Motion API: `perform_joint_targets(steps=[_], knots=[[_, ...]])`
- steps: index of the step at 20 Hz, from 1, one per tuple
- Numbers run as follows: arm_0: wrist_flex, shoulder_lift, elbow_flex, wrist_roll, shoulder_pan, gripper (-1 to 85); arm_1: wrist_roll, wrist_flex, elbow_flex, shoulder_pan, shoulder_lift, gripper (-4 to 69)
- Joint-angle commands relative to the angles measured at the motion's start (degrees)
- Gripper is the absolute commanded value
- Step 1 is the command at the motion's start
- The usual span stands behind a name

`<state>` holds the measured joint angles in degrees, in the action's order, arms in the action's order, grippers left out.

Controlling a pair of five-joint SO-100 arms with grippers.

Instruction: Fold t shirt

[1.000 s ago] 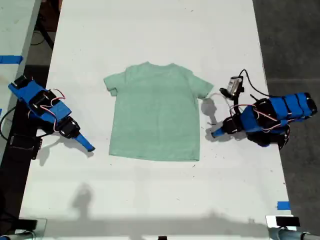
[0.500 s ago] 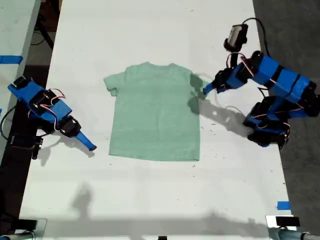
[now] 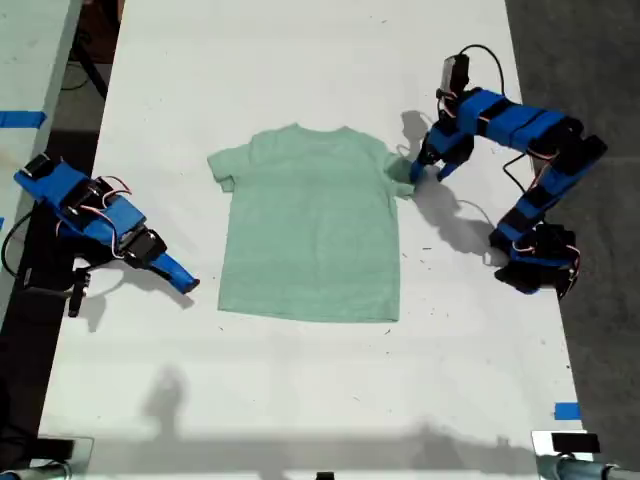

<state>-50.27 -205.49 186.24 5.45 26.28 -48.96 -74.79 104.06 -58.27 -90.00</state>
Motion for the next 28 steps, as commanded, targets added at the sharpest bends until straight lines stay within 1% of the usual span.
perform_joint_targets(steps=[1, 2, 4, 6, 7, 8, 9, 10, 15, 17, 22, 25, 28], knots=[[1.3, -0.5, 2.5, 0.7, -0.7, 4.0, -1.1, 4.0, -5.4, -1.5, 3.0, 22.6], [1.2, -0.5, 2.5, 1.1, -0.4, 0.1, -1.5, 4.3, -6.3, -1.6, 4.4, 22.8], [-0.4, -0.5, 2.5, 4.0, -0.8, -0.2, -2.0, 4.0, -8.7, -1.3, 5.4, 22.8], [-1.4, -0.5, 2.5, 4.4, -1.9, -0.2, -1.8, 2.6, -11.0, -0.5, 5.4, 22.5], [-1.8, -0.5, 2.5, 4.4, -2.7, -0.2, -1.7, 2.1, -12.0, -0.2, 5.6, 21.2], [-2.2, -0.5, 2.5, 4.5, -3.5, -0.2, -1.2, 1.8, -12.2, 0.0, 5.6, 16.4], [-2.7, -0.5, 2.5, 4.7, -4.0, -0.2, -0.7, 1.7, -12.2, 0.3, 5.6, 9.8], [-3.3, -0.5, 2.5, 5.3, -4.5, -0.2, -0.1, 1.7, -12.1, 0.6, 5.7, 1.6], [-6.5, -0.5, 2.5, 10.1, -3.6, -0.2, 0.9, 0.8, -12.0, 2.6, 6.4, 1.2], [-6.9, -0.5, 2.5, 11.3, -3.1, -0.2, 1.3, 0.1, -12.0, 3.6, 3.8, 1.2], [-6.9, -0.5, 2.5, 11.4, -3.3, -0.2, 3.1, -5.5, -17.9, 7.6, -9.4, 1.2], [-6.9, -0.5, 2.5, 11.4, -3.6, -0.2, 3.3, -6.9, -25.2, 12.9, -10.8, 1.2], [-6.9, -0.5, 2.5, 11.6, -3.6, -0.2, 3.1, -3.3, -30.4, 20.4, -6.4, 1.2]])
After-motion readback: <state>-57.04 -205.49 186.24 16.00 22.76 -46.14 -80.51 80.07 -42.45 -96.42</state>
